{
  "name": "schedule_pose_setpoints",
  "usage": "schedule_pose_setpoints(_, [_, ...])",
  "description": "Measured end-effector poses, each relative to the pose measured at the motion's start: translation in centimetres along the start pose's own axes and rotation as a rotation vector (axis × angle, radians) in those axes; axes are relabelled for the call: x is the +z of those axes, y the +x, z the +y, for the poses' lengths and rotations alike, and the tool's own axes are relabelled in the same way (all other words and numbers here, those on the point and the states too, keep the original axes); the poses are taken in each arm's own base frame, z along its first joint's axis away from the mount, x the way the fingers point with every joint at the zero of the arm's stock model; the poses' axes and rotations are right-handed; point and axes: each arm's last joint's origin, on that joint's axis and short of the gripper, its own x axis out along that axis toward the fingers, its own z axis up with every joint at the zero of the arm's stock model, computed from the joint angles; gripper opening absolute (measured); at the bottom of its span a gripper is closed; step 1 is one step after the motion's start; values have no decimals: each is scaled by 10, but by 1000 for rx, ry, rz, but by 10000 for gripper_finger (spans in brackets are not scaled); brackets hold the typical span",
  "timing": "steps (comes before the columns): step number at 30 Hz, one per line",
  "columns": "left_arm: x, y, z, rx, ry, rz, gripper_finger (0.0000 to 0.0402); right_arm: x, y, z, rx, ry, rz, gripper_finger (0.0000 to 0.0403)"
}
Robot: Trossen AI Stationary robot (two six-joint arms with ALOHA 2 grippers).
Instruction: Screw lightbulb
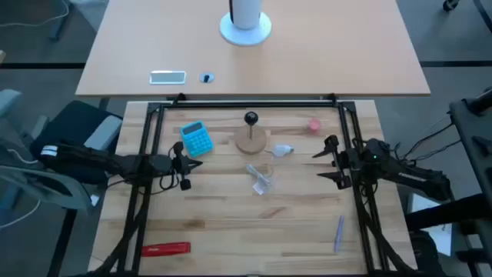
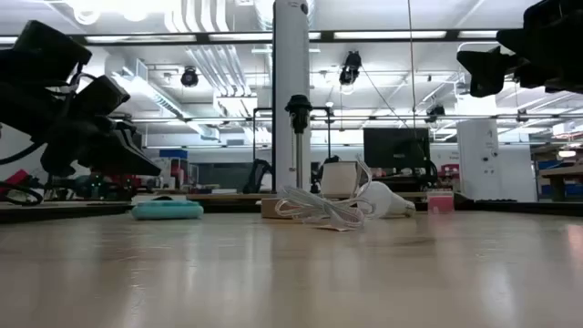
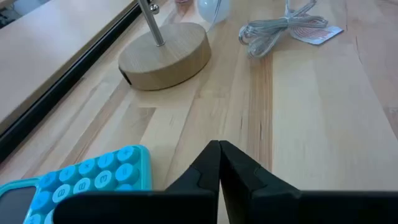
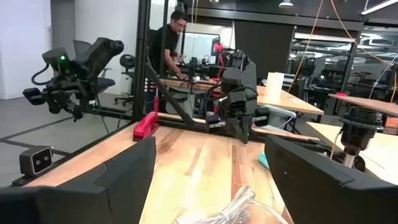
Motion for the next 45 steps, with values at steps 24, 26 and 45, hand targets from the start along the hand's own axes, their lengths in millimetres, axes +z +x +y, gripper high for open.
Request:
schedule_pose_setpoints(24, [0, 0, 0, 0, 0, 0, 0, 0, 0, 0, 0, 0, 0, 298])
schedule_pose_setpoints(26, [0, 0, 0, 0, 0, 0, 0, 0, 0, 0, 0, 0, 0, 296])
schedule_pose_setpoints(45, [0, 0, 0, 0, 0, 0, 0, 0, 0, 0, 0, 0, 0, 307])
